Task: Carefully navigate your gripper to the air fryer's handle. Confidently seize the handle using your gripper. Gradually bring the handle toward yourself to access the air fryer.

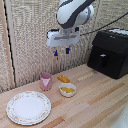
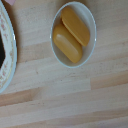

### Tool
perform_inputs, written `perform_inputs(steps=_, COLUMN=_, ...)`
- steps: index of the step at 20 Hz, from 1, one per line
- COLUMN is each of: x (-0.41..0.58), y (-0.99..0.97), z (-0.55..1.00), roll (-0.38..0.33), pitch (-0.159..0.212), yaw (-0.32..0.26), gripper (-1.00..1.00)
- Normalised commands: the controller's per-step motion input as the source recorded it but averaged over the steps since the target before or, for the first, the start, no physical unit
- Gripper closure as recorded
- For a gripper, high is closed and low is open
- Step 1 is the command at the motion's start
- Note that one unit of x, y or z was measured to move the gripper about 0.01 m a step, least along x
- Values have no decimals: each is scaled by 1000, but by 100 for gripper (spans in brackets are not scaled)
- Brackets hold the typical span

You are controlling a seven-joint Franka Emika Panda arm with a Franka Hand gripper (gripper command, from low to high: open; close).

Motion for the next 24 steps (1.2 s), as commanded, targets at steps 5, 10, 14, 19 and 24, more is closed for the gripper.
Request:
perform_inputs(steps=5, x=105, y=4, z=-11, roll=-232, pitch=-28, yaw=-270, gripper=-100)
perform_inputs(steps=10, x=86, y=-93, z=-30, roll=-192, pitch=10, yaw=-276, gripper=-100)
perform_inputs(steps=14, x=215, y=-155, z=-74, roll=-375, pitch=0, yaw=-191, gripper=-100)
perform_inputs(steps=19, x=122, y=-121, z=-80, roll=-375, pitch=-12, yaw=-161, gripper=-100)
perform_inputs(steps=24, x=63, y=-95, z=-50, roll=-375, pitch=-49, yaw=-134, gripper=-100)
